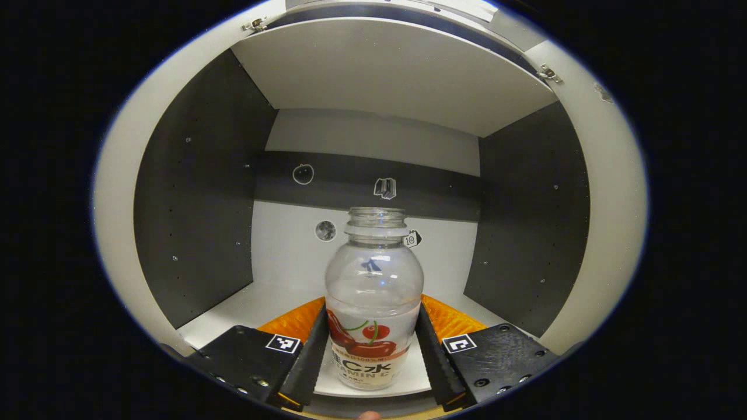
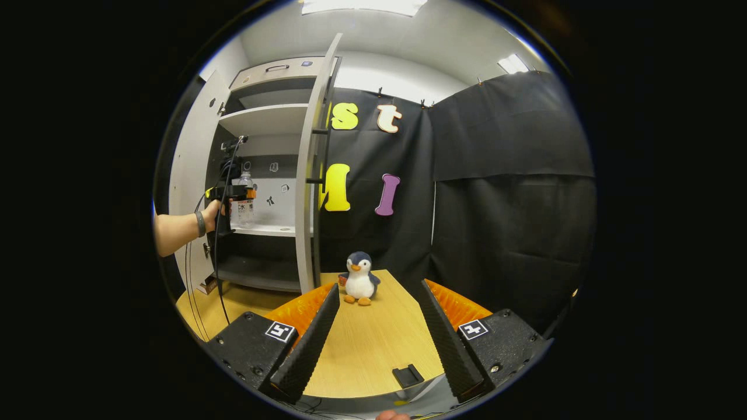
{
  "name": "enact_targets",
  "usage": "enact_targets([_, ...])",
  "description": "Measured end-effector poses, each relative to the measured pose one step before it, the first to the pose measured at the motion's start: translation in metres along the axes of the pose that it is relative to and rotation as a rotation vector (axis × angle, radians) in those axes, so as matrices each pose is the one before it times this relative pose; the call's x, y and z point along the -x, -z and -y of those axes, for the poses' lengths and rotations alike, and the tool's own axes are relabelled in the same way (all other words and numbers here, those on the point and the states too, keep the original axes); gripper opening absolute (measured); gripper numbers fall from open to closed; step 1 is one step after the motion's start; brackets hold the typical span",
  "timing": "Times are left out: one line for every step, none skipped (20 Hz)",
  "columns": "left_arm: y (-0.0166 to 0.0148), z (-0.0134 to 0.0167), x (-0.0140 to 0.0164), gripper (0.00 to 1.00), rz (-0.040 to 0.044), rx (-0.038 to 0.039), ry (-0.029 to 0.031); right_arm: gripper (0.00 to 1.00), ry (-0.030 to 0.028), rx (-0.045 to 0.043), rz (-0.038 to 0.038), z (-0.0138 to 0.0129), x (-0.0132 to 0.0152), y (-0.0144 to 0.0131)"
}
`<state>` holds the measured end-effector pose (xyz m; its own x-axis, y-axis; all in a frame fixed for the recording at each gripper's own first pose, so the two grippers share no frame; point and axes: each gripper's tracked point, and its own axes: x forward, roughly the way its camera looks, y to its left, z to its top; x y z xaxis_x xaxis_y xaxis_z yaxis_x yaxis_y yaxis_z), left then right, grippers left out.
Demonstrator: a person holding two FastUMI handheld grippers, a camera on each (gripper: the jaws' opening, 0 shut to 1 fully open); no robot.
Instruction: Grasp the bottle in the cabinet with the left hand and place it on the coaster, then close the right door with the right hand and the left door with the left hand.
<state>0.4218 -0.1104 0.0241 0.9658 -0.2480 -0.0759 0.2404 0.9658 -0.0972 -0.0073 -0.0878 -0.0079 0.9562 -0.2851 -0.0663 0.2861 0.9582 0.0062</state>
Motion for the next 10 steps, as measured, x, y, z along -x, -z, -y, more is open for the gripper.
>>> enact_targets([-0.00483, -0.00113, 0.00925, 0.73, 0.01348, 0.00959, 0.00312, 0.84, -0.01179, 0.00161, 0.00345, -0.00186, -0.00059, -0.0003])
enact_targets([-0.00385, 0.00192, 0.00864, 0.73, 0.00721, 0.01148, 0.00563, 0.84, -0.01131, 0.00184, 0.00255, -0.00236, -0.00021, 0.00012])
enact_targets([-0.00254, 0.00264, 0.01032, 0.73, 0.00056, 0.00811, 0.00661, 0.84, -0.01515, 0.00218, 0.0008, -0.00244, -0.00086, 0.00063])
enact_targets([-0.0022, 0.00058, 0.01084, 0.73, 0.00135, 0.00021, 0.00332, 0.84, -0.01735, 0.00165, 0.0025, -0.00355, -0.00082, 0.00122])
enact_targets([-0.00199, -0.00007, 0.01048, 0.73, 0.00632, -0.00509, 0.00183, 0.84, -0.01875, 0.00084, 0.00436, -0.00446, 0.0016, -0.00159])
enact_targets([-0.00196, 0.0009, 0.01283, 0.73, 0.00777, -0.00482, 0.00257, 0.84, -0.02091, -0.00039, 0.00592, -0.00318, 0.00064, -0.00162])
enact_targets([-0.0007, -0.00032, 0.01355, 0.73, 0.00729, -0.00448, 0.0012, 0.84, -0.02618, 0.00146, 0.00713, -0.00592, 0.00142, -0.00242])
enact_targets([0.00157, -0.00173, 0.01348, 0.73, 0.00325, 0.00023, -0.00441, 0.84, -0.02574, 0.00862, 0.00882, -0.00553, 0.00129, -0.00134])
enact_targets([0.00271, -0.00187, 0.01332, 0.73, 0.00156, 0.00308, -0.00562, 0.84, -0.02034, 0.01295, 0.00858, -0.0029, 0.00119, -0.00306])
enact_targets([0.00384, -0.00261, 0.01411, 0.73, -0.00204, 0.00473, -0.00863, 0.84, -0.02028, 0.01102, 0.01154, -0.002, 0.00094, -0.00282])
